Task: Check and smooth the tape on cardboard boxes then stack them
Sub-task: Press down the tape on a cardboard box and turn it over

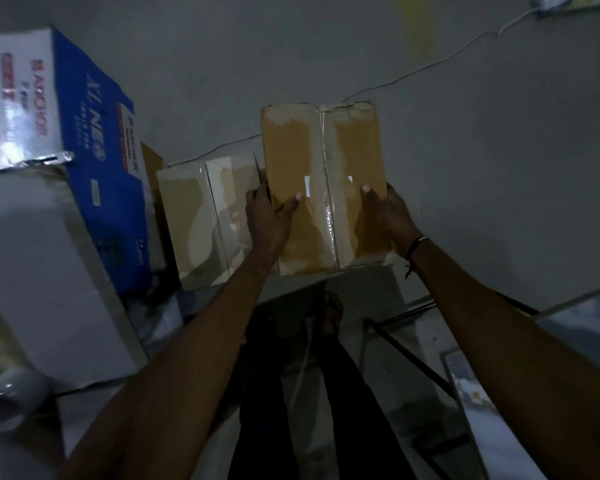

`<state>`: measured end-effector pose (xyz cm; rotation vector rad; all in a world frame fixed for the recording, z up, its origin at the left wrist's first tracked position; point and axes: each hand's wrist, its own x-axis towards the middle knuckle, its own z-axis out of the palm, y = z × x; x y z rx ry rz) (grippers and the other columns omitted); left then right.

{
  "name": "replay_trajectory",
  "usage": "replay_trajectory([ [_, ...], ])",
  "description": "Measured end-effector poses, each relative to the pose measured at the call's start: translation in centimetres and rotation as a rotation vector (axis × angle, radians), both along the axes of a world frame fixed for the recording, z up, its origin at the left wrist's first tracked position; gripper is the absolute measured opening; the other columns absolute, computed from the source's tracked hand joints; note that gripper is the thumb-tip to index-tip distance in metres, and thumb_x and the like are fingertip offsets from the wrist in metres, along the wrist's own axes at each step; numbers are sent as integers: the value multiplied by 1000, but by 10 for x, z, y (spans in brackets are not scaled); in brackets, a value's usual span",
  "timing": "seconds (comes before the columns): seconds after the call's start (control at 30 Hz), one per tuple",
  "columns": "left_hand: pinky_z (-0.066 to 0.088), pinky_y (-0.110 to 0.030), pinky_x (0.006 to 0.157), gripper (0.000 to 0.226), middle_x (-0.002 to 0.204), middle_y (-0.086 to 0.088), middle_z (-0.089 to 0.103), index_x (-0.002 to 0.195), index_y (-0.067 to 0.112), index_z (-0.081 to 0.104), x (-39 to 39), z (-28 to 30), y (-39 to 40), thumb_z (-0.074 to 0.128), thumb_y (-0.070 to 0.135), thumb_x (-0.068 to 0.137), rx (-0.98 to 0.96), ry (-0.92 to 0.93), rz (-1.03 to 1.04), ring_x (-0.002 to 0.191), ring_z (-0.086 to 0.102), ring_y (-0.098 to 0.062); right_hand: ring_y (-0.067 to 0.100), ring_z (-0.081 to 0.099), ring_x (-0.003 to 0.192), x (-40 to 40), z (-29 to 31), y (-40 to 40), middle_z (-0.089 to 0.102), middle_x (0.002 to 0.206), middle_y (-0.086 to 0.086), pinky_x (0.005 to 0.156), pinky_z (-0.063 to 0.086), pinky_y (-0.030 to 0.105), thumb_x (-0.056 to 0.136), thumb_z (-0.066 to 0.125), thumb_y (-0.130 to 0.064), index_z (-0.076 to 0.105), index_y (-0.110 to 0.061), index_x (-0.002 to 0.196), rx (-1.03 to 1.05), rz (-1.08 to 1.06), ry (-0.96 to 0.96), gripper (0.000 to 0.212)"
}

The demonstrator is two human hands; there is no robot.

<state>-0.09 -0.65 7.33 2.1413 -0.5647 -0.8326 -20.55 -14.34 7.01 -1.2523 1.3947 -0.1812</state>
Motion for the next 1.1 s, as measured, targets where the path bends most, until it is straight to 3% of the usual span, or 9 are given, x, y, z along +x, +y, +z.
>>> replay_trajectory([
  [0.2, 52, -36, 93, 69, 121, -1, 52, 137, 18, 59, 2, 118, -8, 77, 57, 83, -121, -50, -44, 111, 59, -20, 11, 67, 108, -12, 116, 6, 69, 121, -11, 87, 56, 30, 92, 59, -67, 53, -33, 143, -105, -26, -44, 61],
  [0.37, 45, -26, 87, 71, 118, 4, 47, 138, 17, 58, 0, 232, -11, 79, 55, 82, -235, -113, -107, 107, 56, -12, 13, 67, 111, -29, 224, 18, 69, 125, -11, 96, 56, 40, 84, 61, -77, 54, -37, 141, -222, -56, -92, 70],
  [0.5, 54, -34, 92, 74, 120, 0, 52, 135, 16, 60, -12, 311, -9, 79, 61, 79, -312, -157, -187, 107, 60, -15, 20, 69, 107, -54, 305, 39, 70, 122, -3, 94, 58, 49, 81, 60, -80, 54, -34, 139, -304, -126, -85, 74],
  [0.63, 56, -33, 89, 78, 125, -5, 56, 135, 15, 61, -42, 371, -5, 79, 64, 77, -369, -152, -318, 105, 64, -18, 18, 68, 107, -97, 369, 74, 70, 121, -5, 93, 57, 42, 87, 57, -76, 56, -32, 137, -400, -237, -55, 66],
  [0.7, 56, -30, 87, 80, 126, -4, 57, 135, 15, 61, -64, 392, -3, 79, 66, 76, -394, -152, -390, 103, 64, -16, 17, 67, 108, -125, 393, 98, 69, 122, -6, 92, 56, 39, 88, 56, -75, 56, -32, 137, -425, -307, -44, 66],
  [0.87, 56, -32, 87, 83, 125, -4, 60, 133, 16, 64, -147, 423, 8, 77, 71, 73, -437, -134, -613, 102, 65, -16, 16, 69, 108, -215, 423, 166, 72, 121, -8, 97, 57, 47, 79, 59, -83, 60, -35, 133, -442, -514, -64, 73],
  [1.03, 58, -36, 86, 89, 124, -4, 63, 131, 18, 65, -251, 426, 21, 71, 80, 68, -398, -112, -860, 98, 67, -17, 17, 71, 107, -308, 420, 242, 73, 119, -9, 95, 58, 49, 78, 61, -83, 62, -36, 129, -432, -732, -51, 69],
  [1.1, 57, -29, 83, 84, 121, -2, 66, 127, 19, 68, -295, 422, 29, 72, 79, 68, -373, -88, -953, 98, 68, -16, 16, 70, 107, -342, 414, 270, 72, 120, -9, 97, 57, 48, 79, 63, -80, 62, -35, 130, -428, -845, -29, 68],
])
